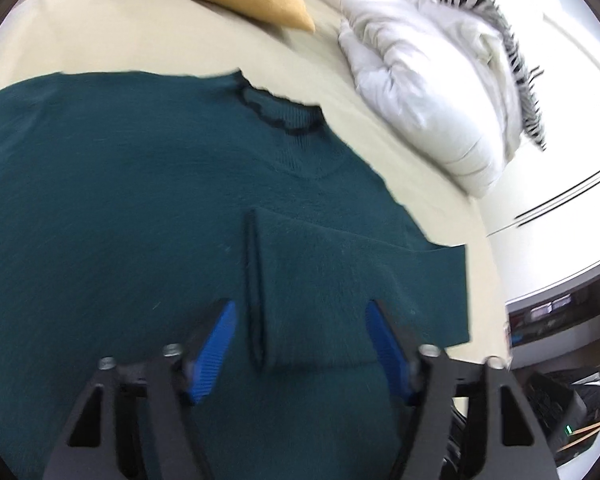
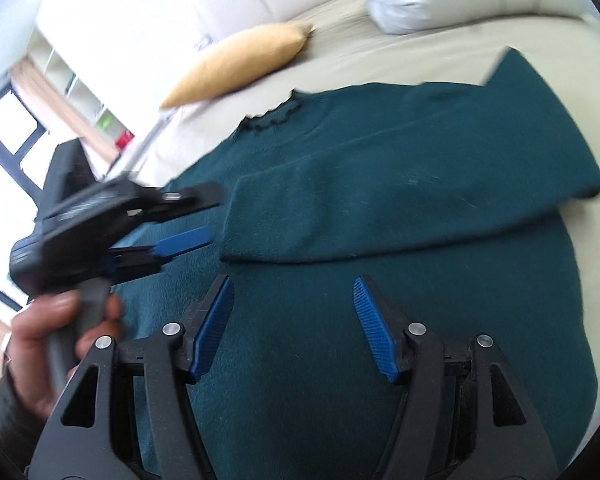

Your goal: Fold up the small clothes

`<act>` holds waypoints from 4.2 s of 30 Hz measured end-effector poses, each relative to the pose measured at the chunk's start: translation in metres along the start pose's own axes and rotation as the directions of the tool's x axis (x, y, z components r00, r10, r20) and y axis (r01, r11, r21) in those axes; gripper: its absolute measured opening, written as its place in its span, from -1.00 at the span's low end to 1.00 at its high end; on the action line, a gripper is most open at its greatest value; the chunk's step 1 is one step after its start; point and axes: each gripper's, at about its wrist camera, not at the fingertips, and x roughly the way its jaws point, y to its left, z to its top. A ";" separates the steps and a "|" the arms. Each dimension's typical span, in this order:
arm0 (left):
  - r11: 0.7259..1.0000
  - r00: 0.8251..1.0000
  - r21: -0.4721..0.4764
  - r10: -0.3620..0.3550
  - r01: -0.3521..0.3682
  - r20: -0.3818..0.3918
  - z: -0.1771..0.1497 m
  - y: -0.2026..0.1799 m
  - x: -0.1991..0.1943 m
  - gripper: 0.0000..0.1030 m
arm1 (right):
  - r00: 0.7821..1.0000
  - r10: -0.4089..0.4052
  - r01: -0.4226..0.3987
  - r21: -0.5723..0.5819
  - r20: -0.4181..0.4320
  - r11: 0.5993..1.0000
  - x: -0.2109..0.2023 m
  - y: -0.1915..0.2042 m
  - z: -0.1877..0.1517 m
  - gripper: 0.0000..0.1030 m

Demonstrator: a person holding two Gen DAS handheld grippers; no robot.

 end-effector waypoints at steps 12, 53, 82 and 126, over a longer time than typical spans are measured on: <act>0.990 0.990 0.082 0.111 -0.118 0.089 0.011 -0.009 -0.012 -0.83 | 0.999 0.036 -0.038 0.099 0.020 0.994 0.001 -0.034 -0.016 0.15; 0.990 0.975 0.019 0.131 -0.136 0.181 0.002 0.065 -0.025 -0.78 | 0.976 -0.215 0.214 0.165 -0.008 0.963 -0.019 -0.136 0.107 -0.51; 0.987 0.963 0.074 0.123 -0.144 0.239 0.021 0.067 -0.019 -0.75 | 0.943 -0.331 0.324 0.156 0.020 0.933 0.042 -0.163 0.150 -0.76; 0.853 0.819 -0.507 0.202 0.122 0.537 -0.112 0.285 -0.287 0.46 | 0.981 -0.082 0.080 0.022 0.174 0.997 -0.109 0.019 0.019 0.22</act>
